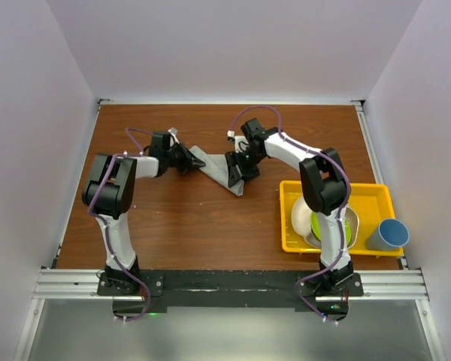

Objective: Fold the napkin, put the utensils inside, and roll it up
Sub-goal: Roll the napkin with the utensil

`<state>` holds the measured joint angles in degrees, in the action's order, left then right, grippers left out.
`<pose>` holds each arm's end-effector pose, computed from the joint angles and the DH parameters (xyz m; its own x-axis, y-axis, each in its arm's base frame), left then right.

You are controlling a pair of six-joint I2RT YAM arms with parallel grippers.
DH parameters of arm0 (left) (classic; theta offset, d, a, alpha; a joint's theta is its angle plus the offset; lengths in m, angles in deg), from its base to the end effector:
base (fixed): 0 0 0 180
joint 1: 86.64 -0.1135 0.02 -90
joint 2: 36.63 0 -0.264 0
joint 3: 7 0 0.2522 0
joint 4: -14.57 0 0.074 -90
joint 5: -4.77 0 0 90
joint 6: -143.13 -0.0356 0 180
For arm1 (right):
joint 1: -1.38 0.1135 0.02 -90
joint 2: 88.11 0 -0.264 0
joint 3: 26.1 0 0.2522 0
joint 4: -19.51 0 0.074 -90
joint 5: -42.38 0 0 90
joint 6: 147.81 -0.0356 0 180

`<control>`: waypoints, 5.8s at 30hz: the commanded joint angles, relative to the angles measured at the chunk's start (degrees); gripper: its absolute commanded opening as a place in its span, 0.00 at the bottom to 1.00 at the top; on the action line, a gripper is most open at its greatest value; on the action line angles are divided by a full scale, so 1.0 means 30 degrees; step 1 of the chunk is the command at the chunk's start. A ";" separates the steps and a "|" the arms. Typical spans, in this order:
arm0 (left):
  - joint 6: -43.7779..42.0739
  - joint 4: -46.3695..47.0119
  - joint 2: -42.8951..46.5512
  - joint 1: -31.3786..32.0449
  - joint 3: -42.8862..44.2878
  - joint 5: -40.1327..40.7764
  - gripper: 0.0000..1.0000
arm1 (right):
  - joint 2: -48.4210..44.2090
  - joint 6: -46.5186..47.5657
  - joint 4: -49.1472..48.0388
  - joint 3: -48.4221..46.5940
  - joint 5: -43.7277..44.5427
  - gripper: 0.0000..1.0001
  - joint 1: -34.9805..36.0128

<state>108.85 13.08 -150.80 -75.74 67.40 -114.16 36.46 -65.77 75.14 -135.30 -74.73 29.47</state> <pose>0.3905 -0.0927 0.1237 -0.7965 -0.5831 -0.1598 -0.2408 0.5484 -0.8008 0.3870 0.2250 0.1641 -0.9023 -0.3418 -0.2628 -0.4292 0.7702 0.4718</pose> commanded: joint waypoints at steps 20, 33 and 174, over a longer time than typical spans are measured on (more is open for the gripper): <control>-0.0440 -0.1923 -0.0117 -0.0204 0.2403 -0.0494 0.00 | -0.2034 0.1192 0.1866 -0.2318 0.2300 0.65 -0.0108; -0.0763 -0.3211 -0.0321 -0.0731 0.4366 -0.0055 0.00 | -0.1330 0.0839 -0.0010 0.0990 0.3760 0.49 -0.0108; 0.2900 -0.5145 -0.1816 0.2491 0.5830 0.1527 0.16 | -0.2526 0.0399 0.0726 0.0139 0.2179 0.73 -0.1310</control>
<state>117.27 -3.12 -154.58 -68.44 82.44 -110.03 34.63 -67.98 76.21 -138.71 -76.57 23.66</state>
